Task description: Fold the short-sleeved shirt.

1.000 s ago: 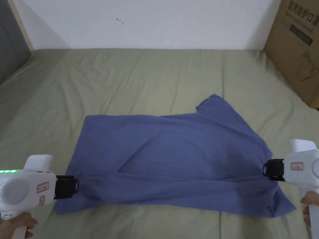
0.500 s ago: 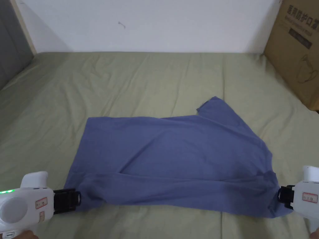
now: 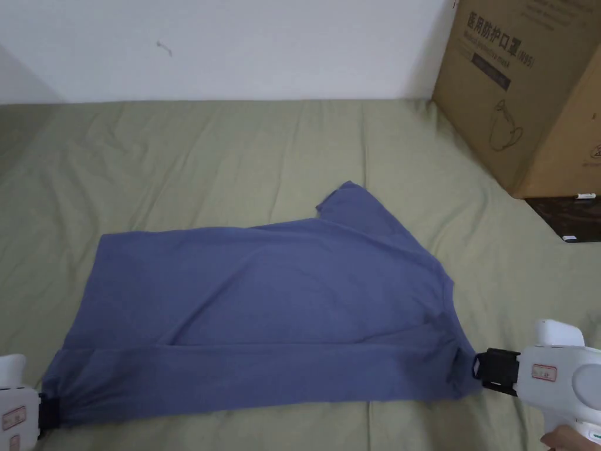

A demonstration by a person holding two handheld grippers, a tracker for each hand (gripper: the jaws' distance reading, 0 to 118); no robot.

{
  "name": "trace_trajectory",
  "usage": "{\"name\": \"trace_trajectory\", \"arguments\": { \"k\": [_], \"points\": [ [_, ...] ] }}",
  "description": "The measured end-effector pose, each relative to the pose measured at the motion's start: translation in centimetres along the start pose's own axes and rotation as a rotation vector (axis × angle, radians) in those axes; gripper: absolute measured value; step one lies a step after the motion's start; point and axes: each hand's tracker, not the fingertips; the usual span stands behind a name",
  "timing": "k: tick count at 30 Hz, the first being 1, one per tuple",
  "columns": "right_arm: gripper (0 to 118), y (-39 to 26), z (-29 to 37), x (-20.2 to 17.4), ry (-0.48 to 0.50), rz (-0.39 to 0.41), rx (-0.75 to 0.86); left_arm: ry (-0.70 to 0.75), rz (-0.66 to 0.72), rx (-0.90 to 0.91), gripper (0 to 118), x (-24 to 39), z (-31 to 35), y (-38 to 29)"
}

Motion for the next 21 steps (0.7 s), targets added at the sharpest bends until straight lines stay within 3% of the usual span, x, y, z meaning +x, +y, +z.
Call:
{"name": "trace_trajectory", "arguments": {
  "k": [4, 5, 6, 7, 8, 9, 11, 12, 16, 21],
  "points": [
    [62, 0.7, -4.6, 0.9, 0.048, 0.000, -0.086, -0.009, 0.001, 0.010, 2, -0.1, 0.5, 0.2],
    [48, 0.7, -6.1, 0.8, 0.028, 0.012, -0.121, -0.008, -0.004, 0.009, 2, 0.0, 0.6, 0.3],
    [19, 0.4, -7.1, 0.6, -0.013, 0.032, -0.150, -0.007, -0.008, 0.008, 2, 0.1, 0.7, 0.3],
    [17, 0.1, -7.4, 0.1, -0.060, 0.061, -0.126, -0.008, -0.015, 0.007, 2, 0.2, 0.7, 0.4],
    [10, 0.2, -6.4, -0.6, -0.045, 0.053, -0.108, -0.012, -0.022, 0.007, 2, 0.3, 0.9, 0.4],
    [7, 0.4, -5.7, -1.3, -0.054, 0.111, -0.095, -0.008, -0.032, 0.011, 2, 0.4, 1.2, 0.4],
    [6, 0.6, -4.8, -1.9, -0.083, 0.206, -0.064, -0.011, -0.056, 0.019, 2, 0.4, 1.5, 0.7],
    [6, 0.7, -4.5, -1.7, -0.073, 0.210, -0.071, -0.010, -0.064, 0.021, 2, 0.4, 1.7, 0.8],
    [6, 1.4, -2.2, -0.4, -0.010, 0.104, -0.050, -0.021, -0.083, 0.051, 2, -0.1, 3.2, 1.2],
    [6, 0.4, 1.2, -0.9, -0.014, 0.135, -0.046, -0.033, -0.104, 0.057, 2, -0.9, 4.7, 0.7]
  ]
}}
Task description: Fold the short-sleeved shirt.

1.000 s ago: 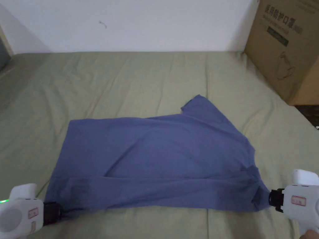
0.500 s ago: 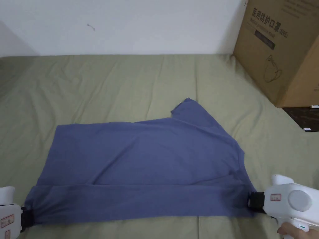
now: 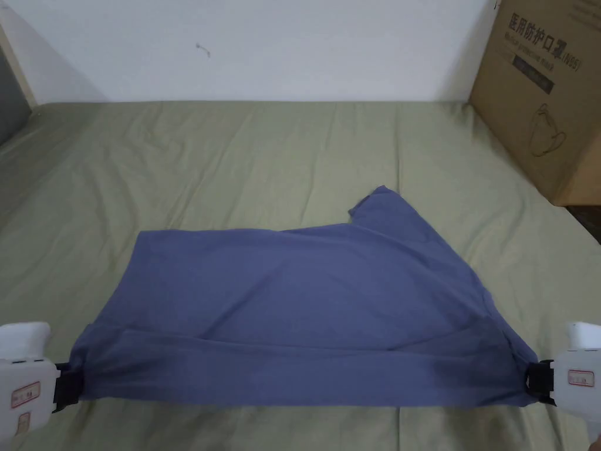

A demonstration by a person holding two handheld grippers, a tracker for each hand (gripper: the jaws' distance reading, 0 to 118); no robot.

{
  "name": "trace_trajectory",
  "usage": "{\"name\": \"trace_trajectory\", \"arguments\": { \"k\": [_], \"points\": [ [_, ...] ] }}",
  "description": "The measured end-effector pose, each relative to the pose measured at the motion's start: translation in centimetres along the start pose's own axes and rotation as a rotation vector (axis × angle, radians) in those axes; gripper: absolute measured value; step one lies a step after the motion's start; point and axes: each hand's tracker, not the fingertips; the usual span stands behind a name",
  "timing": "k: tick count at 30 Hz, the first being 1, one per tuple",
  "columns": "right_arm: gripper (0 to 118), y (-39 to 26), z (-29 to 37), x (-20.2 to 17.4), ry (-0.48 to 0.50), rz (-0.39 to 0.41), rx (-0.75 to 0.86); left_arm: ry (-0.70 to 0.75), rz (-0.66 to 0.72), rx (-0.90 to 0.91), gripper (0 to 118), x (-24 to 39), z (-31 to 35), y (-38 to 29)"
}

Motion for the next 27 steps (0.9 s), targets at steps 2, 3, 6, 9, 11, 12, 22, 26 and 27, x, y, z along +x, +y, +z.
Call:
{"name": "trace_trajectory", "arguments": {
  "k": [2, 3, 6, 9, 11, 12, 22, 26, 27],
  "points": [
    [6, -1.1, 0.8, 0.4, -0.002, -0.004, -0.001, 0.010, -0.039, -0.012, 2, -0.1, 0.6, -1.1],
    [6, -1.7, 1.1, 0.7, 0.003, -0.022, -0.014, 0.004, -0.035, -0.020, 2, -0.3, 0.7, -1.7],
    [6, -4.3, 1.1, 1.7, 0.021, -0.074, -0.069, 0.018, -0.020, -0.070, 2, -1.0, 0.5, -4.4],
    [6, -7.0, 0.1, 1.9, 0.016, -0.082, -0.160, 0.048, -0.029, -0.138, 2, -0.8, -0.4, -7.1],
    [6, -8.0, 0.0, 1.4, 0.010, -0.069, -0.150, 0.052, -0.053, -0.147, 3, -1.4, -1.8, -8.1],
    [10, -7.8, 0.1, 1.3, 0.009, -0.061, -0.143, 0.052, -0.053, -0.137, 11, -1.3, -1.8, -8.2],
    [61, -1.1, 3.4, 0.1, -0.001, 0.019, 0.008, 0.045, -0.005, -0.001, 73, -0.2, 1.4, -3.3],
    [0, 1.4, 3.1, -1.9, 0.014, 0.097, 0.065, -0.019, 0.003, 0.037, 0, 1.1, 1.0, -1.3],
    [0, 1.8, 2.7, -2.2, 0.012, 0.090, 0.061, -0.026, 0.001, 0.037, 0, 1.5, 0.8, -1.2]
  ]
}}
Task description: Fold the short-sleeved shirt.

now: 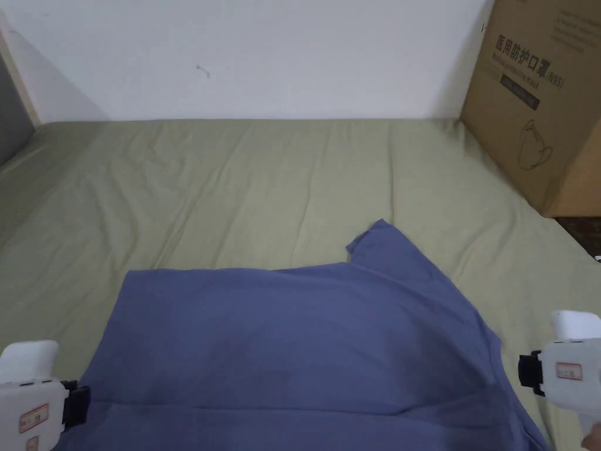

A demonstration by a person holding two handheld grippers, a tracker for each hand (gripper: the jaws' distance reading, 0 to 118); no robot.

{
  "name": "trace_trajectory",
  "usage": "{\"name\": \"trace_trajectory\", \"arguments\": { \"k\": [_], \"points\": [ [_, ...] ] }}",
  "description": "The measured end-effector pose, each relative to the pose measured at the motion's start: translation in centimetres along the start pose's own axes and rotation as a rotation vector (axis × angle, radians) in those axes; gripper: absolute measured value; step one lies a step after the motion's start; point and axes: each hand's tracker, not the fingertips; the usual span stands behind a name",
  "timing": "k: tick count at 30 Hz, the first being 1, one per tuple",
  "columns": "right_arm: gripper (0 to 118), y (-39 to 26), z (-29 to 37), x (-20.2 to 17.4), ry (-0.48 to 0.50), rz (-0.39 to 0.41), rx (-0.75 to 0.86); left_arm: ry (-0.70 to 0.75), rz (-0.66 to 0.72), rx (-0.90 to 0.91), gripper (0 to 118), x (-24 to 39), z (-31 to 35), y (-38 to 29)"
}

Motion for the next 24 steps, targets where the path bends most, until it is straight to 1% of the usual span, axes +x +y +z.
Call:
{"name": "trace_trajectory", "arguments": {
  "k": [2, 6, 11, 12, 14, 15, 17, 19, 22, 23, 24],
  "points": [
    [0, 0.4, -1.5, -0.7, 0.024, 0.020, -0.032, -0.020, -0.022, -0.024, 0, 0.6, -1.0, 0.2],
    [0, 2.2, -4.2, -1.6, 0.037, 0.017, -0.055, -0.014, -0.011, -0.043, 0, 0.6, -3.1, 1.0],
    [0, 8.7, -8.5, -2.5, 0.065, 0.028, -0.031, -0.030, 0.029, -0.046, 0, 1.1, -4.5, 3.6],
    [20, 10.2, -9.4, -2.7, 0.065, 0.053, -0.025, -0.028, 0.030, -0.047, 0, 1.1, -4.8, 4.1],
    [85, 13.7, -12.6, -3.5, 0.058, 0.121, -0.067, -0.022, 0.034, -0.047, 0, 1.1, -5.4, 5.1],
    [95, 15.2, -14.1, -3.9, 0.040, 0.128, -0.071, -0.022, 0.037, -0.046, 0, 0.5, -6.0, 6.0],
    [95, 17.3, -15.8, -4.3, 0.037, 0.147, -0.059, -0.018, 0.052, -0.049, 0, 0.2, -6.9, 6.8],
    [95, 19.8, -18.7, -4.7, 0.034, 0.143, -0.072, -0.004, 0.070, -0.059, 0, 0.0, -7.8, 7.5],
    [93, 20.9, -22.0, -4.2, 0.053, 0.091, -0.135, 0.008, 0.068, -0.076, 0, -0.2, -8.8, 8.1],
    [88, 20.6, -23.0, -4.2, 0.048, 0.079, -0.156, 0.014, 0.068, -0.081, 0, -0.3, -9.1, 8.3],
    [77, 20.2, -23.7, -4.3, 0.046, 0.082, -0.169, 0.017, 0.070, -0.085, 0, -0.4, -9.3, 8.4]
  ]
}}
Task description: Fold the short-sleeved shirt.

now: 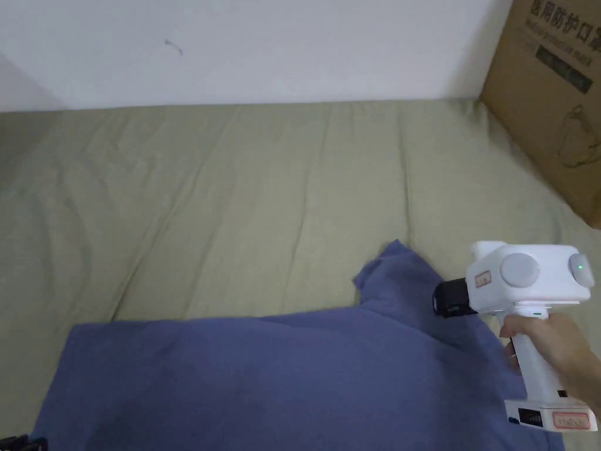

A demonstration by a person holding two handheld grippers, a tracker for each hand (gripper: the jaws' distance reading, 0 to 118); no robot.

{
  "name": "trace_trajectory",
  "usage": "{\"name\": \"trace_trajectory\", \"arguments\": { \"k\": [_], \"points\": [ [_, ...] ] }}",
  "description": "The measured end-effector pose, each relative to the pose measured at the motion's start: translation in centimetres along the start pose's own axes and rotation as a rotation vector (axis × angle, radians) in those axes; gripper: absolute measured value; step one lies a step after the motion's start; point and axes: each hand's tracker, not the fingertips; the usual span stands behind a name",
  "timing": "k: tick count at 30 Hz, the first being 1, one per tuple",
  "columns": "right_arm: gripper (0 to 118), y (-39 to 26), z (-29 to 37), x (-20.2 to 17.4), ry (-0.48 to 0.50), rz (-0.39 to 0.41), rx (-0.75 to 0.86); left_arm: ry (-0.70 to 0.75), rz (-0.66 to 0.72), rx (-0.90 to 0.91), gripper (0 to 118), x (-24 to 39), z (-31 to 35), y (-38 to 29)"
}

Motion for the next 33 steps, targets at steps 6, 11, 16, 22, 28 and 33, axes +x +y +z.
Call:
{"name": "trace_trajectory", "arguments": {
  "k": [6, 11, 16, 22, 28, 33],
  "points": [
    [0, -1.6, 0.2, -0.9, -0.056, 0.077, 0.063, -0.007, 0.040, -0.019, 0, -0.4, -0.9, -0.3],
    [0, -1.3, 0.7, -1.0, -0.051, 0.091, 0.063, -0.015, 0.037, -0.024, 0, -0.6, -1.6, 0.6],
    [0, -1.2, 1.3, -0.4, -0.021, 0.037, 0.075, -0.035, 0.051, 0.026, 0, -1.0, -3.1, 4.1],
    [0, -1.0, 1.2, -0.7, -0.037, 0.061, 0.070, 0.005, 0.023, 0.038, 114, -0.9, -8.6, 11.4],
    [0, -1.3, 0.9, -0.4, -0.027, 0.056, 0.073, 0.016, 0.103, -0.023, 95, -1.2, -13.4, 14.3],
    [0, -1.1, 1.1, -0.3, -0.022, 0.047, 0.071, 0.065, -0.021, -0.024, 8, -0.4, -13.4, 13.8]
  ]
}}
